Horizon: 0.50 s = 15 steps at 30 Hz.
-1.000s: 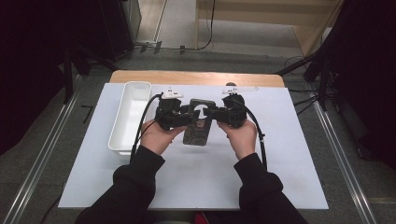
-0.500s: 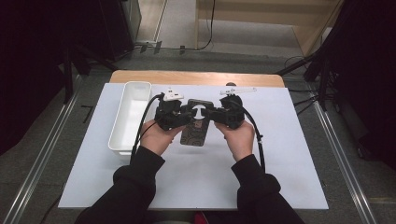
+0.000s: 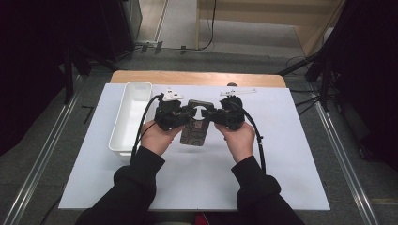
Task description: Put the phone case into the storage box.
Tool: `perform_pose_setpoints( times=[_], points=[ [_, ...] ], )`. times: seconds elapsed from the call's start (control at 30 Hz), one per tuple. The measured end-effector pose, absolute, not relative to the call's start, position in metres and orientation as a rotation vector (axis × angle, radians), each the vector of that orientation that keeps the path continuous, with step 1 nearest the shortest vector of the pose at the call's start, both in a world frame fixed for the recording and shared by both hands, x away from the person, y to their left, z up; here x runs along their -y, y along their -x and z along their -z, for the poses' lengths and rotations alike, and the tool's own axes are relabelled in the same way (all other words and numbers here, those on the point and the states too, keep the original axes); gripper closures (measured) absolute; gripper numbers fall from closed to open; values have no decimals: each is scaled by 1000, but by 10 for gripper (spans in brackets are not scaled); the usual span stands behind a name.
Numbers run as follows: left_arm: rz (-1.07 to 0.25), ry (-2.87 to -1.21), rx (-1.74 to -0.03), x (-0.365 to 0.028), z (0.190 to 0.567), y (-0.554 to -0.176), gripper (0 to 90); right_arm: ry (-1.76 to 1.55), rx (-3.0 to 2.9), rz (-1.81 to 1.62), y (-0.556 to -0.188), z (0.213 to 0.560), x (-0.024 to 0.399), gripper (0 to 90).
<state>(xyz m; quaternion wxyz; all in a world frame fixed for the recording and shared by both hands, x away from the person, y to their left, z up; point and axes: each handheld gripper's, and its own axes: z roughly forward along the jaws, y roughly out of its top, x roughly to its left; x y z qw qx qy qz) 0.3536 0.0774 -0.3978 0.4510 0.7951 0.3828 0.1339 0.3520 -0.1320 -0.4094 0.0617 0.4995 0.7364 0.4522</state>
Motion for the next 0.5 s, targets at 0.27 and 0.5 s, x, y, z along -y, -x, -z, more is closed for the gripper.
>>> perform_pose_setpoints(
  times=[0.27,0.5],
  points=[
    [-306,-1967,-934,-81,398,-355,719,-1502,-2232,-1376,-352,410,132,689],
    [-295,-1969,-927,-81,397,-355,728,-1491,-2224,-1387,-352,410,132,684]
  ],
)
